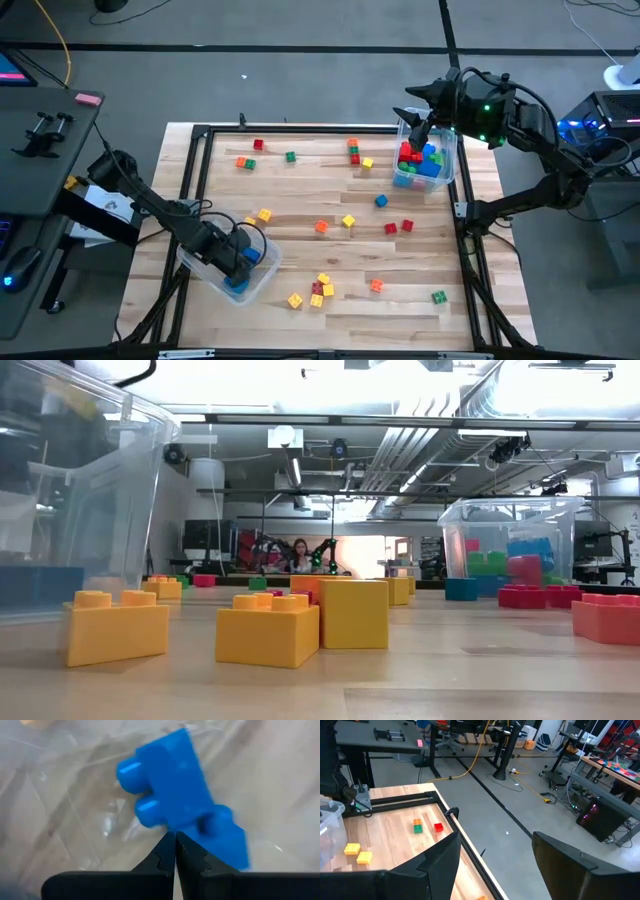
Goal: Sort blocks by size
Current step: Put the large blue game piece into the right transparent bin
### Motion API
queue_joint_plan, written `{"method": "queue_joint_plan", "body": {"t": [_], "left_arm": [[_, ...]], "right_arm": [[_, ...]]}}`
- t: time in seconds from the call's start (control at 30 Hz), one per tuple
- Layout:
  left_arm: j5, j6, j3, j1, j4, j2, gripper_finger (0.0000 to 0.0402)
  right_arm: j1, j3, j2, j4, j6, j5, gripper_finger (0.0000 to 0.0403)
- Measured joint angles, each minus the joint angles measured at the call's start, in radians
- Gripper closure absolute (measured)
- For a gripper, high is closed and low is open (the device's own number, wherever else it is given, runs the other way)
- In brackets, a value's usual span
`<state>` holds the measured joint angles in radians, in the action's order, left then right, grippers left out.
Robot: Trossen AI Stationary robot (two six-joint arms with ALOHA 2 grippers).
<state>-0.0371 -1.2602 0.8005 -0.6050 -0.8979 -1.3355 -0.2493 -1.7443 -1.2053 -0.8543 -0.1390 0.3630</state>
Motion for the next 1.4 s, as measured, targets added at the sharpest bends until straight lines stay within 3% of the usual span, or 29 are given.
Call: {"method": "queue_joint_plan", "body": {"t": [0.13,0.3,0.47,0.7,0.87,1.4], "left_arm": [[0.011,-0.006,0.054,0.016,-0.012,0.026,0.0401],[0.002,-0.146,0.062,0.038,0.001,0.033,0.0381],[0.0,-0.175,0.042,0.049,0.036,0.028,0.0308],[-0.085,-0.129,0.04,0.058,0.045,0.017,0.0188],[-0.08,-0.122,0.04,0.063,0.073,-0.029,0.013],[-0.067,-0.147,0.045,0.097,0.112,-0.201,0.0113]], "right_arm": [[0.0,0.0,0.0,0.0,-0.012,0.0,0.0158],[0.0,0.0,0.0,-0.001,-0.019,0.0,0.0158],[0.0,0.0,0.0,-0.002,-0.023,0.0,0.0158],[0.0,0.0,0.0,-0.002,-0.026,0.0,0.0158],[0.0,0.0,0.0,-0.028,-0.026,0.0,0.0158],[0.0,0.0,0.0,-0.033,-0.026,0.0,0.0158]]}}
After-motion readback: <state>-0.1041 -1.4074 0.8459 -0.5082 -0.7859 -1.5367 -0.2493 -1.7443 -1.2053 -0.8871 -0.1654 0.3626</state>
